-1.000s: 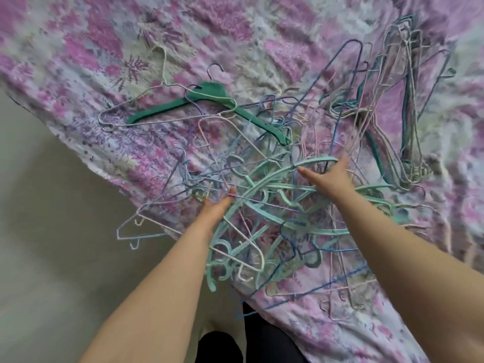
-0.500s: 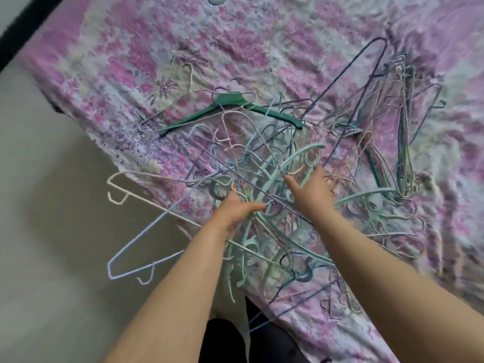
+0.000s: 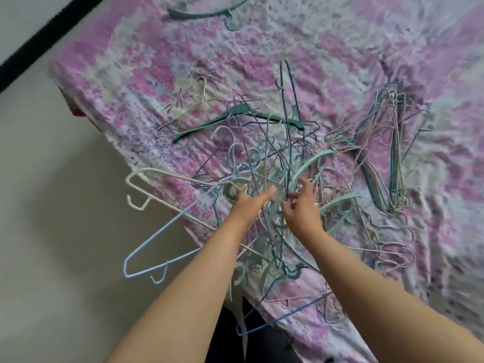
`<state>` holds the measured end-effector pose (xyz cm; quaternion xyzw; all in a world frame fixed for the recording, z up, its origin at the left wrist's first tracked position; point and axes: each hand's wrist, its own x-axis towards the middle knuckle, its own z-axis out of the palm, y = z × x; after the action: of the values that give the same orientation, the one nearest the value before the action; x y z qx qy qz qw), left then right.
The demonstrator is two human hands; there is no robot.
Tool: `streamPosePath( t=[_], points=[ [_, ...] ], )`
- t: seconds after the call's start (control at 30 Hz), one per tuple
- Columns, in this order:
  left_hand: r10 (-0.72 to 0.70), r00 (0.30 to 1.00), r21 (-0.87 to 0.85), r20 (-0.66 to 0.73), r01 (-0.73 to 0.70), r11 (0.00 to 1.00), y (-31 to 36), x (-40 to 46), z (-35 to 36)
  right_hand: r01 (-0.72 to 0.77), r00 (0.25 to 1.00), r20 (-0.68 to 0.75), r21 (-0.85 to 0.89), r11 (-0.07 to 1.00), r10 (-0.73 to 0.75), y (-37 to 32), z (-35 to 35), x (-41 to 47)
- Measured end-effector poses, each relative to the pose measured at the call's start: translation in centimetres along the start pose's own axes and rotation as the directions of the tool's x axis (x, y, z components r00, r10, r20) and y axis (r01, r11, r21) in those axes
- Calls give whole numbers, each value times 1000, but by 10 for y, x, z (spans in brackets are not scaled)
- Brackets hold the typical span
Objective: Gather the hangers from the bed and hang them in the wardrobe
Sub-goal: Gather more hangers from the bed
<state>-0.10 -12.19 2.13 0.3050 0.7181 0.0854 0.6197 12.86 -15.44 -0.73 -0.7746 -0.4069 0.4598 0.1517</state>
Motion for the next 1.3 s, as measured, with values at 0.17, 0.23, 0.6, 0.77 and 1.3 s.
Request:
streamPosePath(
  t=[0.17,0.23,0.6,0.77,1.3],
  points=[
    [15,999,34,-28,-14,999,5,-2,-3,43,993,107,70,997,-50,2,6,-11],
    [50,995,47,-82,-47,998,2,-4,-8,54,988,135,124,991,-70,2,8,-20],
    [210,950,205,-229,-164,965,17,-43,-37,81,979,126,480,873,-160,-20,-15,-44],
    [247,926,175,-286,-203,963,49,-75,-52,53,986,109,504,862,-124,-48,-42,-47],
    [368,811,204,-454,-307,930,101,-149,-99,24,979,-198,321,947,43,-37,-123,-44]
  ],
)
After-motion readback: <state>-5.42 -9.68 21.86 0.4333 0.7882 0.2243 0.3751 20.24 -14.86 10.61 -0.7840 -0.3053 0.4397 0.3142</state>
